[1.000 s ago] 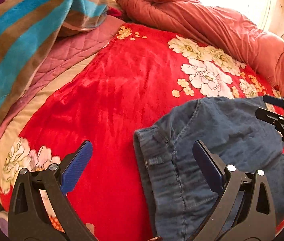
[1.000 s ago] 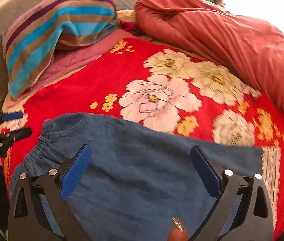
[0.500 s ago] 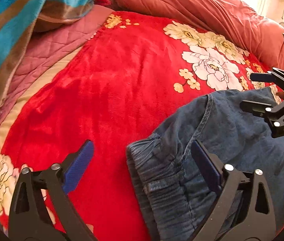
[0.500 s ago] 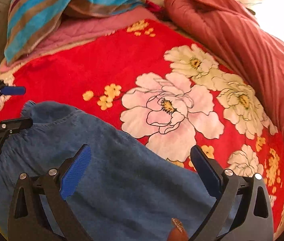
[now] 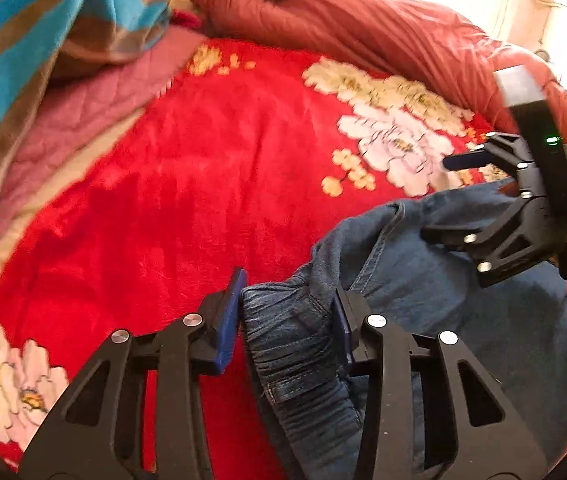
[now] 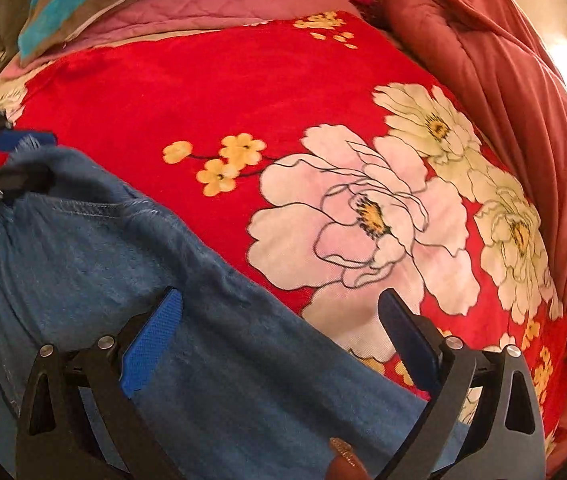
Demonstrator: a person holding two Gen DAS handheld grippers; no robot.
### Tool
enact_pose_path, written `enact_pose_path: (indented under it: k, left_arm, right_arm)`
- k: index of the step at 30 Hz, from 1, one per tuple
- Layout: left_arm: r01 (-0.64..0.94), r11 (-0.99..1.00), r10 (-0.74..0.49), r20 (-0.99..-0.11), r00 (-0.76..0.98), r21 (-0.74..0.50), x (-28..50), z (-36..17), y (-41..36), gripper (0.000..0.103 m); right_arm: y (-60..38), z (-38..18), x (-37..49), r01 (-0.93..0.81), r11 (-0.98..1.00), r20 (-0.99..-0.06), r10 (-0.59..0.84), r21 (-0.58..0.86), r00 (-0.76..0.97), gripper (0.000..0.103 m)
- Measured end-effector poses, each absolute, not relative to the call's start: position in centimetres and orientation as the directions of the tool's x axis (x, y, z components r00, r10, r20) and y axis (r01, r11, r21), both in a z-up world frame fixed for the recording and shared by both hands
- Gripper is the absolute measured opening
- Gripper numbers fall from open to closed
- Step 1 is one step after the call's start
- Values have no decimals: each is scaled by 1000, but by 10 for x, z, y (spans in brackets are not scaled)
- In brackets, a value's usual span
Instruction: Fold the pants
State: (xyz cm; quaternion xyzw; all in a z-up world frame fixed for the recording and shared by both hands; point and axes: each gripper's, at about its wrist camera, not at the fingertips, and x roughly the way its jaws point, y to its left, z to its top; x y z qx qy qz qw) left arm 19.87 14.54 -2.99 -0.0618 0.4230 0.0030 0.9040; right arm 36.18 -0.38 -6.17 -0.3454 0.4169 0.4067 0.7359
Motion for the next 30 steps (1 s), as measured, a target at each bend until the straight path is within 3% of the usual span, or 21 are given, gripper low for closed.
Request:
enact_pose_path:
  k: [5, 8, 10, 15, 30]
  left_arm:
    - [-29, 997, -35, -710, 703, -77, 179, -11, 131, 29]
    - [-18, 999, -10, -696, 718, -33, 171, -8, 121, 29]
    - [-18, 1000, -2, -693, 721, -22, 171, -7, 119, 29]
    - [-37, 999, 6, -687, 727, -30, 167, -8, 125, 29]
    - [-34, 999, 14, -606, 796, -22, 118, 18, 108, 29]
  right_arm:
    - [-5, -61, 359, -899, 421, -892, 352, -119, 283, 81]
    - [-7, -61, 352, -911, 404, -888, 386, -78, 248, 61]
    - [-8, -58, 343, -917, 394, -882, 413, -53, 229, 37]
    - [-15, -45, 319, -897, 434, -852, 435, -87, 293, 11]
    - [-107, 22, 216, -842, 534, -699, 630, 73, 338, 7]
